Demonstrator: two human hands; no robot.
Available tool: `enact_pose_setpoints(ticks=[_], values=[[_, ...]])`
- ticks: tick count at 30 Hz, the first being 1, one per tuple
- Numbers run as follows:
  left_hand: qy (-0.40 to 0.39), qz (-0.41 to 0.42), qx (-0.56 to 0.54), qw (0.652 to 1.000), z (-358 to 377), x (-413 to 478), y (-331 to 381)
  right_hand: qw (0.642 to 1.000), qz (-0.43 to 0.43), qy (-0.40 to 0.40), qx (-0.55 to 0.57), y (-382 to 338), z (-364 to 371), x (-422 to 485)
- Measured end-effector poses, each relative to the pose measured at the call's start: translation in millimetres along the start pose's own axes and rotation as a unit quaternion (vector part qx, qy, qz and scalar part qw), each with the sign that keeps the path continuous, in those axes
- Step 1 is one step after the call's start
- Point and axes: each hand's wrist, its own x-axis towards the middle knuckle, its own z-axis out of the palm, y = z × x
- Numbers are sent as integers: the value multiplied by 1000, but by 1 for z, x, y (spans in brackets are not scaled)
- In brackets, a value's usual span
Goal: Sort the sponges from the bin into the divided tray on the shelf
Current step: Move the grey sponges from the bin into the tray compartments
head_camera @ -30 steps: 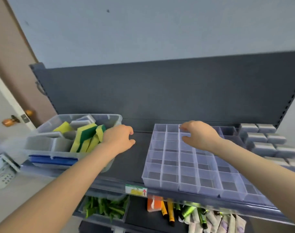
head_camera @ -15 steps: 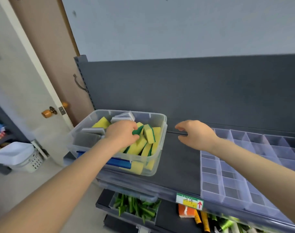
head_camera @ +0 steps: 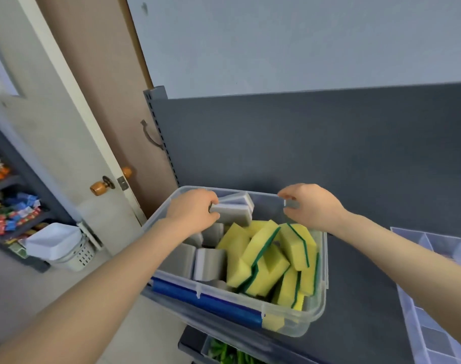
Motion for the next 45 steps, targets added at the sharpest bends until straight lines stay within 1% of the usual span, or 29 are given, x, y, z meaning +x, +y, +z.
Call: enact_pose_setpoints(ticks=[2, 7, 12, 17, 20, 22, 26, 29, 30, 32, 35, 37, 40, 42, 45], values=[[4, 9, -10, 1000, 2, 17, -8, 1000, -6, -10, -1, -4, 6, 20], [-18, 26, -10, 999, 12, 41, -22, 999, -17, -39, -12, -20, 23, 59], [-43, 68, -11, 997, 23, 61, -34, 996, -28, -71, -38, -32, 46, 86], [-72, 113, 9, 991, 37, 79, -41, 996, -9, -66, -57, -42, 63, 103], [-83, 161, 8, 983, 49, 89, -46, 994, 13, -79, -79, -49, 68, 111], [-81, 192, 7, 978, 55, 94, -48, 991, 27, -86, -98, -54, 70, 116], [-76, 224, -9, 972, 57, 101, -52, 982, 59, -100, -146, -65, 78, 123], [-58, 253, -13, 966, 51, 105, -61, 974, 85, -117, -172, -73, 81, 122], [-47, 264, -16, 963, 49, 106, -66, 975, 96, -111, -167, -74, 79, 121], [-24, 279, -35, 959, 44, 109, -76, 981, 119, -73, -135, -74, 70, 119], [-10, 298, -84, 951, 40, 114, -87, 986, 160, -7, -54, -67, 47, 111], [-46, 315, -128, 939, 42, 118, -89, 981, 194, 17, 2, -62, 34, 104], [-149, 313, -185, 920, 47, 120, -88, 973, 226, 23, 32, -58, 27, 91], [-210, 277, -222, 911, 50, 120, -83, 973, 230, 3, 25, -58, 29, 81], [-241, 229, -262, 906, 51, 118, -75, 974, 215, -59, -35, -58, 36, 70]])
